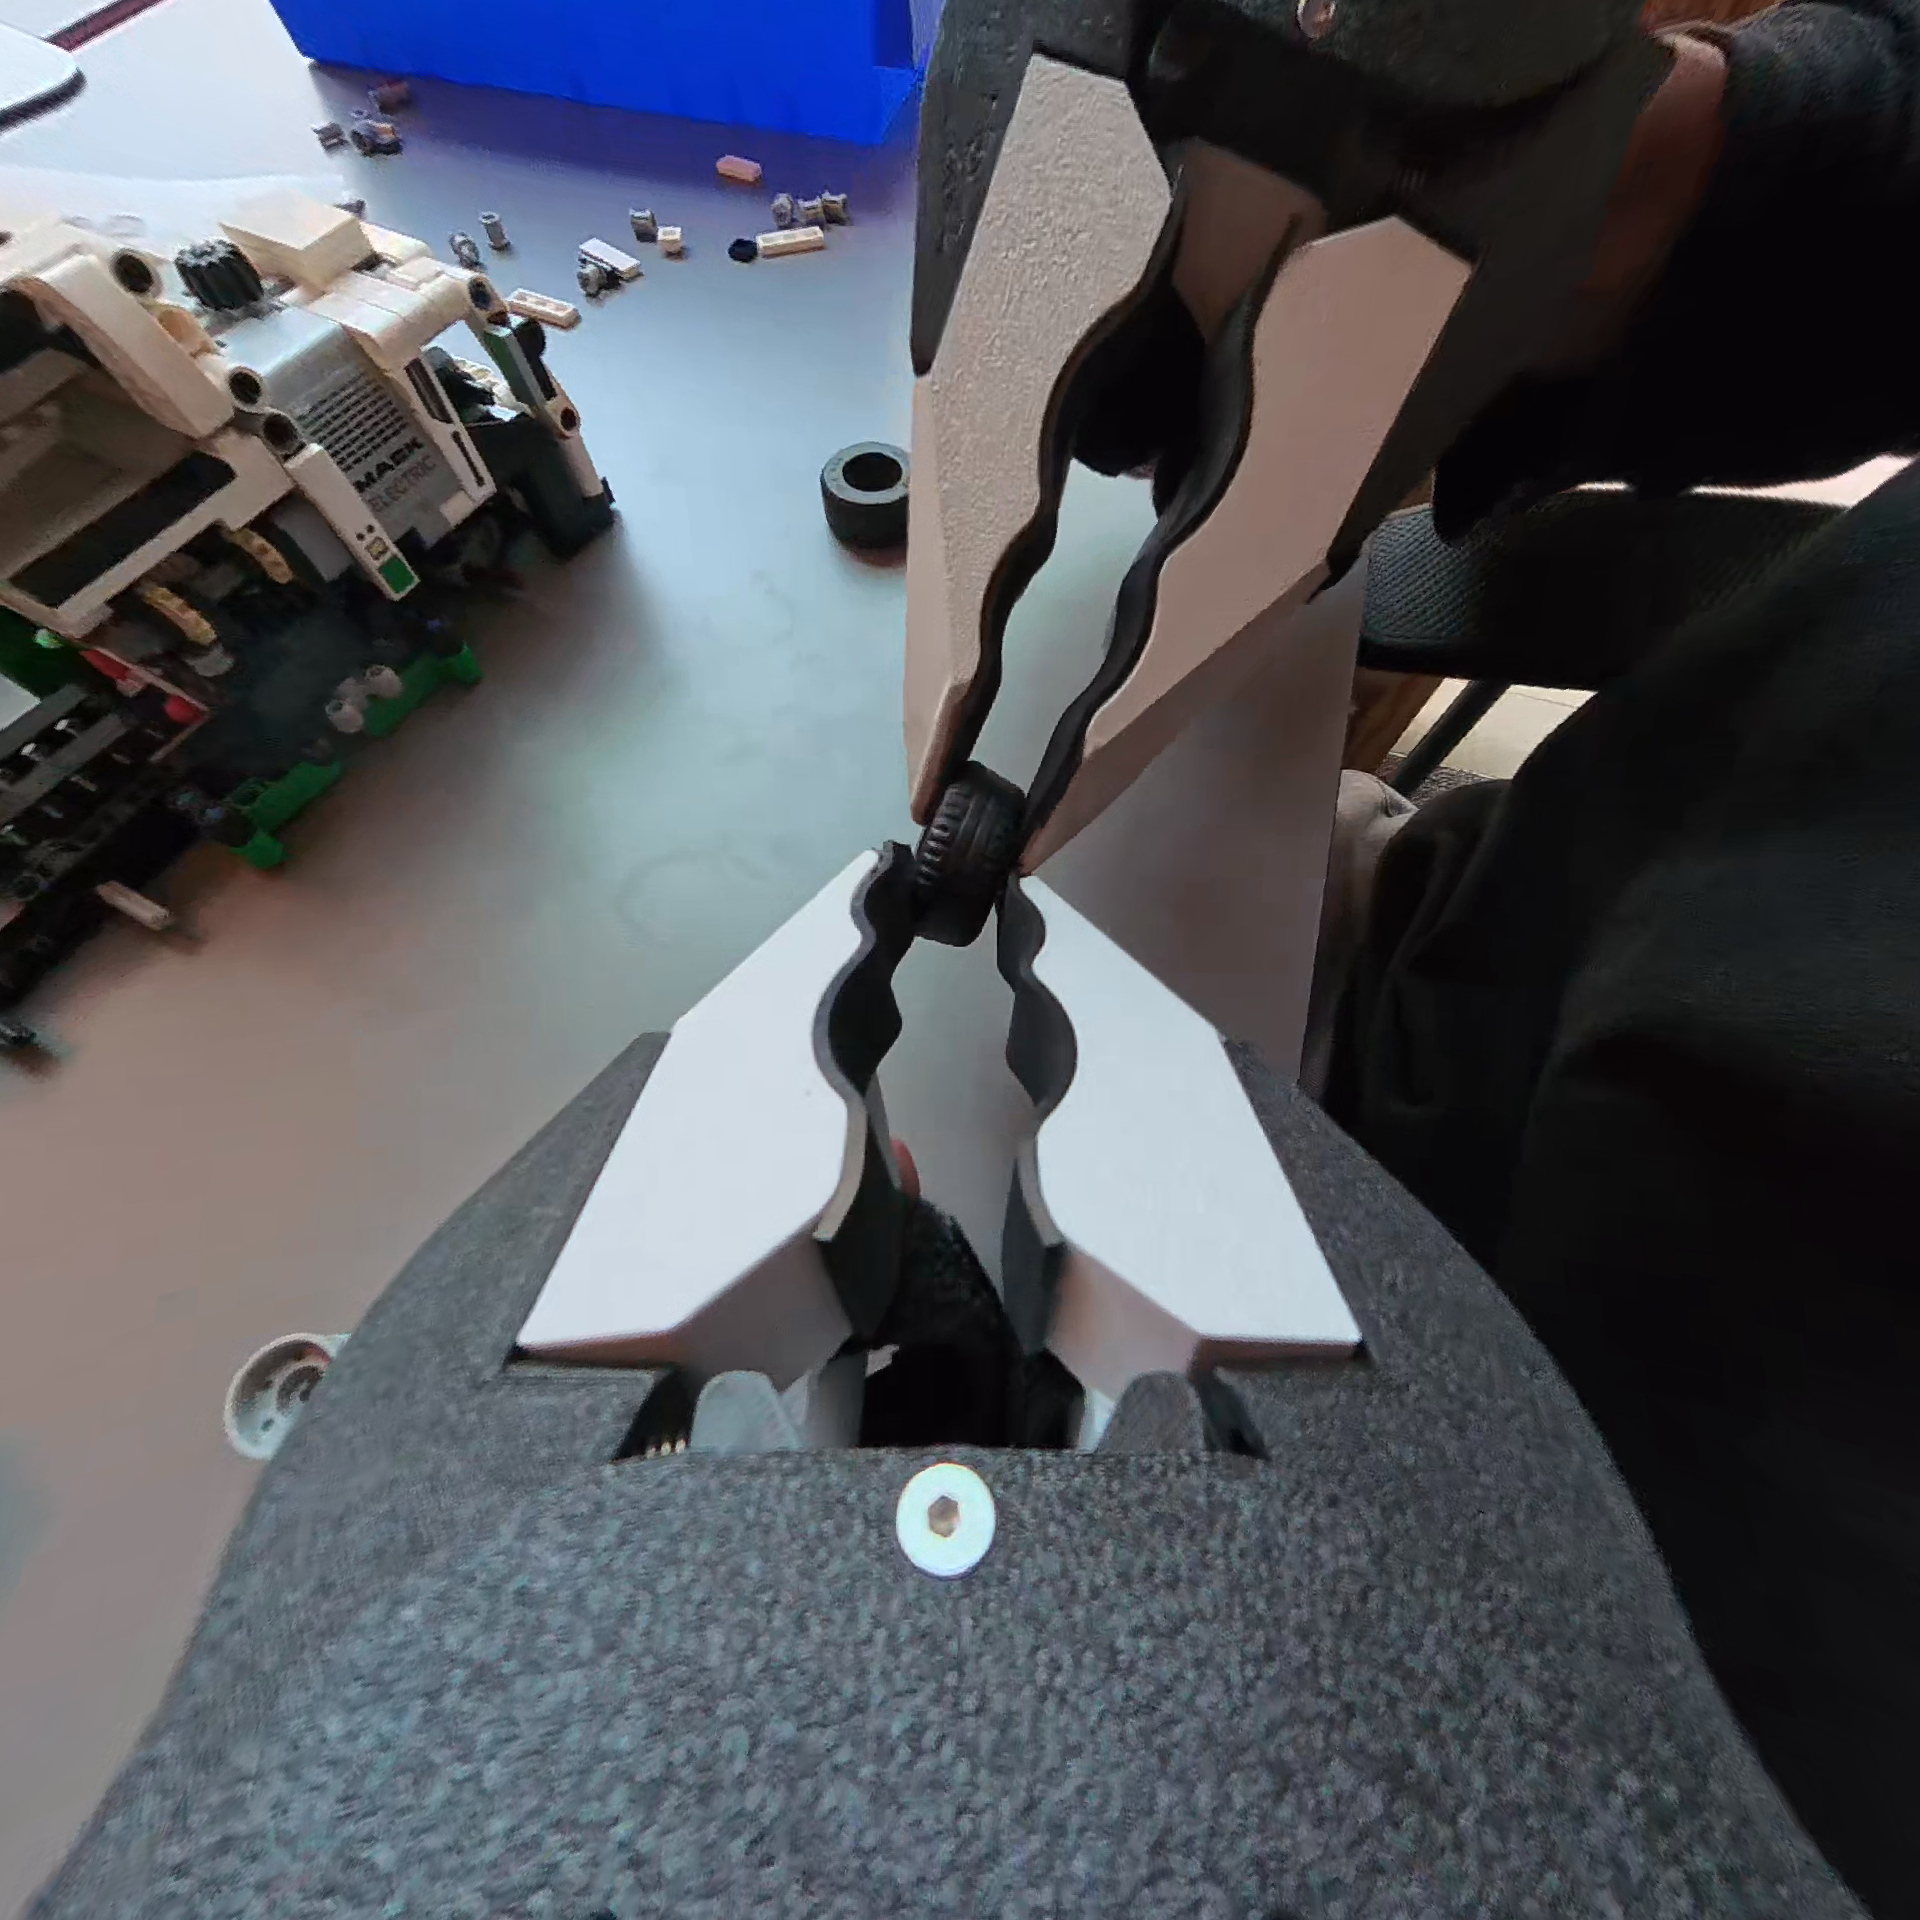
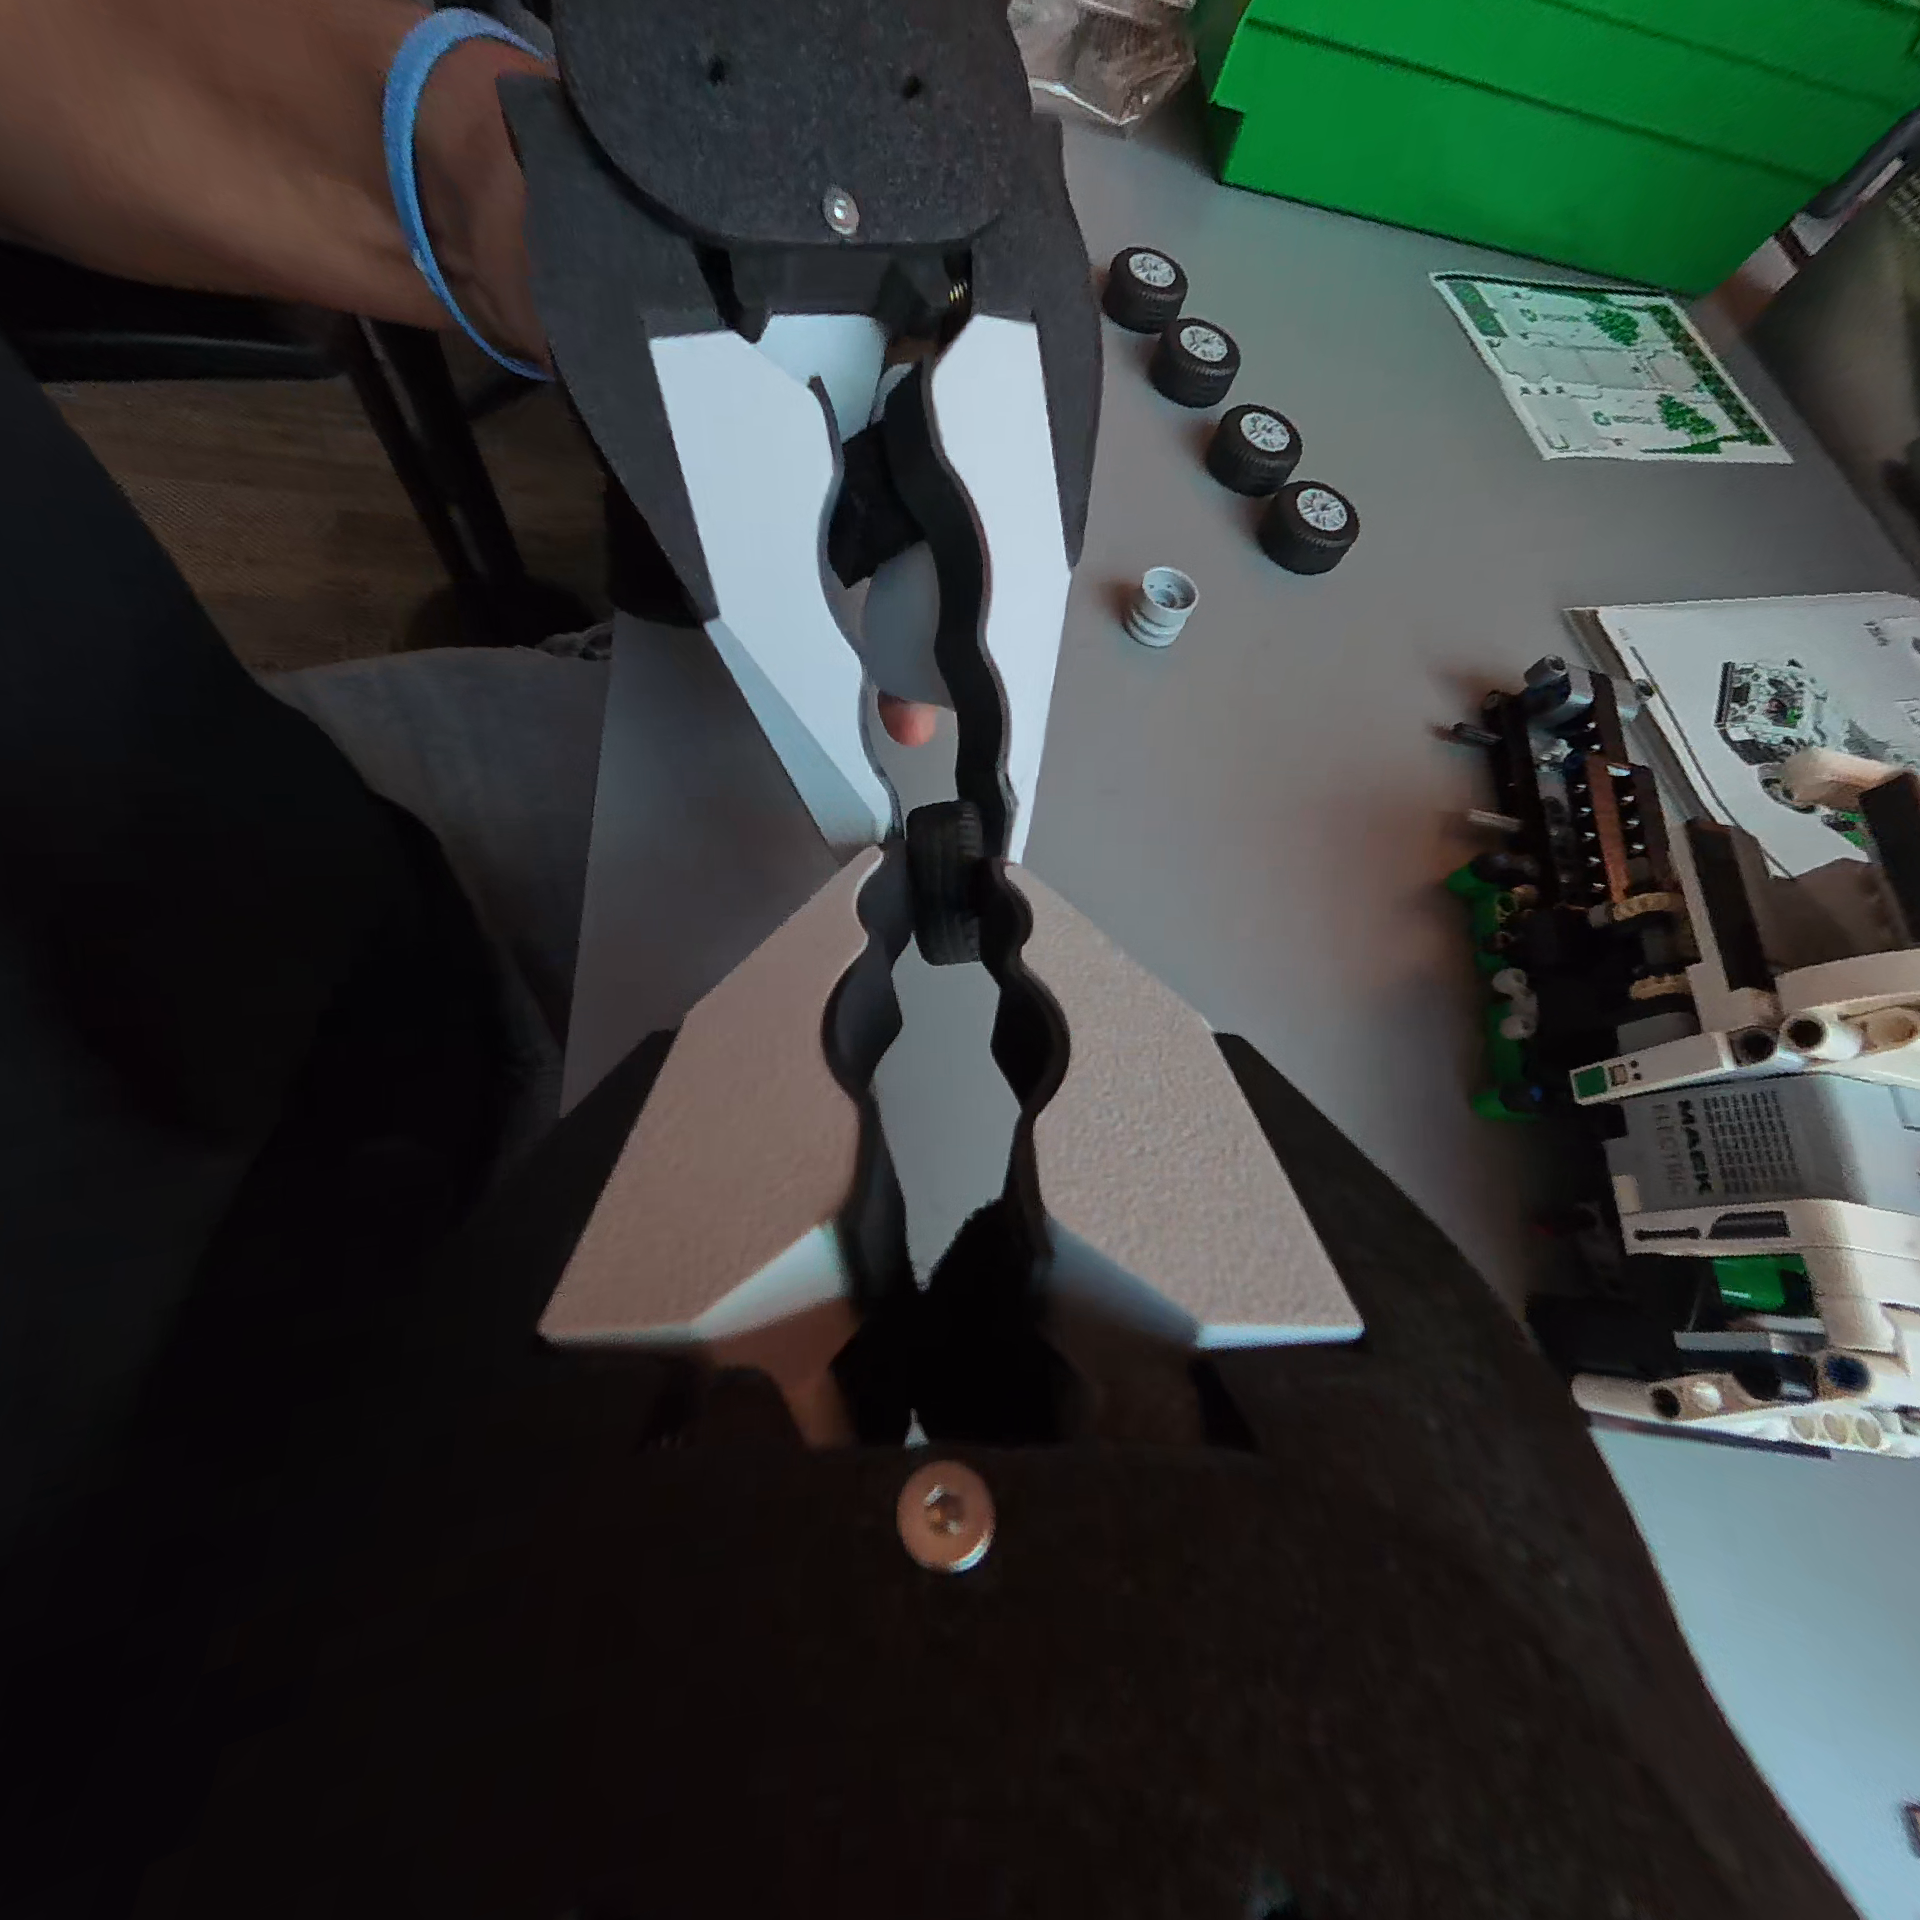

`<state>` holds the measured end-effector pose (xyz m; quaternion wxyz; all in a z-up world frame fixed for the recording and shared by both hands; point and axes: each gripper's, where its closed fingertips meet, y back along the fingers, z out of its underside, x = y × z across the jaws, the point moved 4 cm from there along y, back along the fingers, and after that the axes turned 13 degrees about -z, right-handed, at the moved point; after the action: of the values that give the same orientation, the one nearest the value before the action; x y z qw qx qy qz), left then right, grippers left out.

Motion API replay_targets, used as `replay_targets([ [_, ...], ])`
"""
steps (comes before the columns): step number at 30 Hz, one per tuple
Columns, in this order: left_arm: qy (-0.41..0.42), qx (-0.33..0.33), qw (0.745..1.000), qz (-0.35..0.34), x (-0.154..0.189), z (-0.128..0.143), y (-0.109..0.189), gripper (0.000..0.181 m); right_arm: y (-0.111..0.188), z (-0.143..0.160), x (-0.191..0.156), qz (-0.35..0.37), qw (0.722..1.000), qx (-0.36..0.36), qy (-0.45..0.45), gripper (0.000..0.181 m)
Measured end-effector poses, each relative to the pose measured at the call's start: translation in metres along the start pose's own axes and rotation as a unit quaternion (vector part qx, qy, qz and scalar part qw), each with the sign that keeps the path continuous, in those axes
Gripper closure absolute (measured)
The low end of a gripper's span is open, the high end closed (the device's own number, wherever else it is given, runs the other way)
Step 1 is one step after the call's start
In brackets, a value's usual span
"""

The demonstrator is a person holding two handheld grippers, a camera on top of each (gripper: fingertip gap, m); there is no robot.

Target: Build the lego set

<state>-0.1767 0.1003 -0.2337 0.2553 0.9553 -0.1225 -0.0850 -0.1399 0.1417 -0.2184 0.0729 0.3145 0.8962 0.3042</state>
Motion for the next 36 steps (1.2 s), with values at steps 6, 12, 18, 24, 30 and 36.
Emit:
replay_targets([
  [6,0.015,0.005,1.000,-0.011,-0.004,-0.002,0.000,0.166,0.001,-0.001,0.001,0.042,0.998,0.043,-0.018,0.168],
  [12,0.074,0.065,0.993,0.071,-0.001,-0.015,0.014,0.167,0.016,-0.011,0.003,-0.100,0.975,0.167,-0.108,0.161],
  [18,0.142,0.101,0.978,0.114,-0.006,-0.022,0.024,0.168,0.013,-0.014,0.003,-0.138,0.959,0.213,-0.130,0.159],
  [24,0.136,0.105,0.975,0.143,0.000,-0.022,0.029,0.167,0.014,-0.014,0.002,-0.228,0.908,0.270,-0.227,0.168],
  [30,0.143,0.096,0.978,0.118,-0.007,-0.018,0.030,0.166,0.009,-0.014,0.006,-0.193,0.918,0.260,-0.230,0.168],
  [36,0.150,0.066,0.984,0.075,-0.014,-0.011,0.025,0.166,0.004,-0.010,0.010,-0.133,0.936,0.228,-0.234,0.168],
])
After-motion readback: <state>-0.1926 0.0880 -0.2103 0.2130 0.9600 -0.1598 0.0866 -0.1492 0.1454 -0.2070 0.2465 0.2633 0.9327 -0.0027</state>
